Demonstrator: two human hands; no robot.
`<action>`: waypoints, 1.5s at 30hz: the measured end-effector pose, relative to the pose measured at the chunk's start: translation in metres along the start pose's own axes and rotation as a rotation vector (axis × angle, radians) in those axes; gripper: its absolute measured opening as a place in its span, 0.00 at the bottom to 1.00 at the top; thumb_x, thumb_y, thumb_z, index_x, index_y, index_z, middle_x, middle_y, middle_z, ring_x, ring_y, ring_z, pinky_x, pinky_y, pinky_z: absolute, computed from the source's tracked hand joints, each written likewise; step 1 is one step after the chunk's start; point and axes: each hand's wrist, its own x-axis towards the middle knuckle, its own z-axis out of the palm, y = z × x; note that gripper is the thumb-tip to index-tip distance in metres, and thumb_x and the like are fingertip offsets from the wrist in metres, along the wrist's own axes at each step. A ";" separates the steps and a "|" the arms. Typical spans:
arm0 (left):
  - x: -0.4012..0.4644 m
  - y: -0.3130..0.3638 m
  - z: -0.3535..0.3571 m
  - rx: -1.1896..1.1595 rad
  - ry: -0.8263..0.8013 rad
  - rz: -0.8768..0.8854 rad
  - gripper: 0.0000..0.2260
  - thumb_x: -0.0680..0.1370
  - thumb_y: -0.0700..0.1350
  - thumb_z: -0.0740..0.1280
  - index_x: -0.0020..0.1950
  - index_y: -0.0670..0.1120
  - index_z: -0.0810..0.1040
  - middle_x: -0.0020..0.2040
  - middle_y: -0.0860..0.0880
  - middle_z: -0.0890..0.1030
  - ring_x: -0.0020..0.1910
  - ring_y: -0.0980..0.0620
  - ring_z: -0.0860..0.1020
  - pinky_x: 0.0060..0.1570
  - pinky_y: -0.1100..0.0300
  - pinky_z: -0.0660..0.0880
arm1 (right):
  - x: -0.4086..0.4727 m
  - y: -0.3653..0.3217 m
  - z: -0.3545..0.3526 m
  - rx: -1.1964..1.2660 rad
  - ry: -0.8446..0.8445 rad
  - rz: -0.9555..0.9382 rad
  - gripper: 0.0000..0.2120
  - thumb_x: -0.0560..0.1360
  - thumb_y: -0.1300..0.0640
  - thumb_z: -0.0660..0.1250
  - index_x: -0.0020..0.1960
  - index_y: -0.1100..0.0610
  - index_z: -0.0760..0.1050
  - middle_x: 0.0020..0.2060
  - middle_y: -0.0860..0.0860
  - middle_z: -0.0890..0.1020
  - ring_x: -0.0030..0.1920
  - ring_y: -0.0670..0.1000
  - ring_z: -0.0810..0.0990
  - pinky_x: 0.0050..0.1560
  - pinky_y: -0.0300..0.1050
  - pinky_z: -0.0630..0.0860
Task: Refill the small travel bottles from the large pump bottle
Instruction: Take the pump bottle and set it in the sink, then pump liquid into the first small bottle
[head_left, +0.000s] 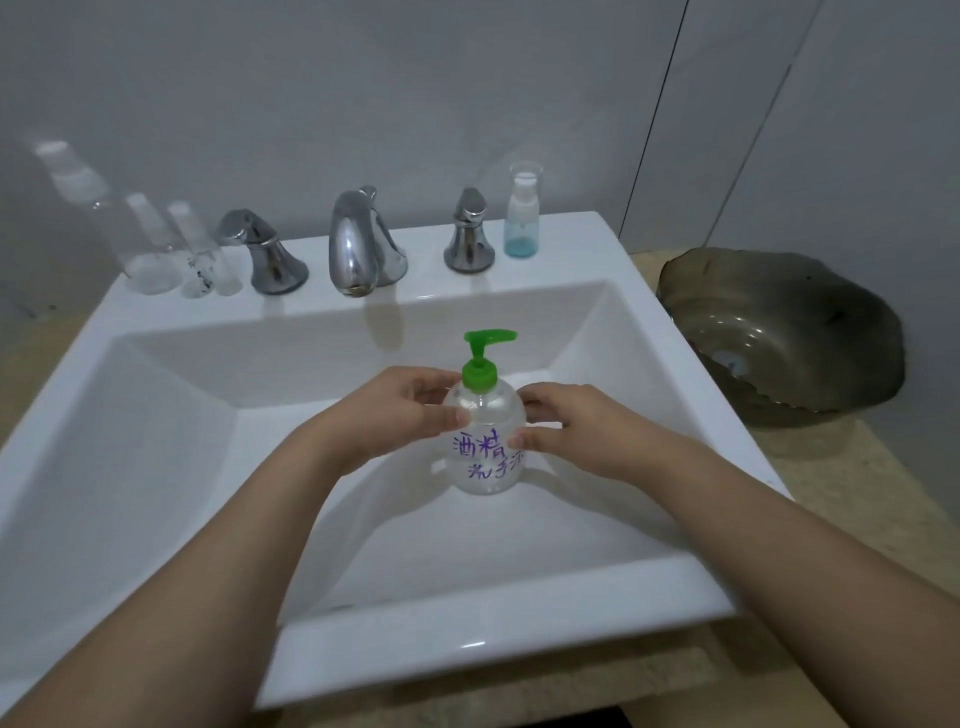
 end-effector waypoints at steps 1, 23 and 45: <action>0.000 -0.001 0.000 0.011 0.004 0.008 0.17 0.77 0.38 0.69 0.65 0.48 0.77 0.55 0.51 0.84 0.45 0.62 0.81 0.38 0.73 0.73 | 0.000 0.000 0.001 0.008 -0.001 0.002 0.17 0.73 0.55 0.72 0.61 0.53 0.75 0.58 0.46 0.80 0.60 0.41 0.77 0.62 0.39 0.72; -0.014 -0.012 0.001 0.257 0.390 0.058 0.17 0.82 0.44 0.59 0.71 0.47 0.69 0.50 0.55 0.76 0.44 0.55 0.77 0.42 0.66 0.72 | 0.012 -0.067 -0.046 0.106 0.711 -0.054 0.22 0.77 0.55 0.65 0.70 0.54 0.67 0.65 0.47 0.74 0.58 0.47 0.76 0.59 0.45 0.73; 0.011 -0.029 -0.010 0.467 0.370 0.108 0.20 0.81 0.48 0.57 0.73 0.50 0.67 0.57 0.53 0.75 0.53 0.52 0.77 0.56 0.57 0.73 | 0.124 -0.052 -0.069 0.170 0.775 0.033 0.19 0.73 0.54 0.70 0.62 0.55 0.71 0.52 0.48 0.77 0.56 0.53 0.77 0.59 0.49 0.72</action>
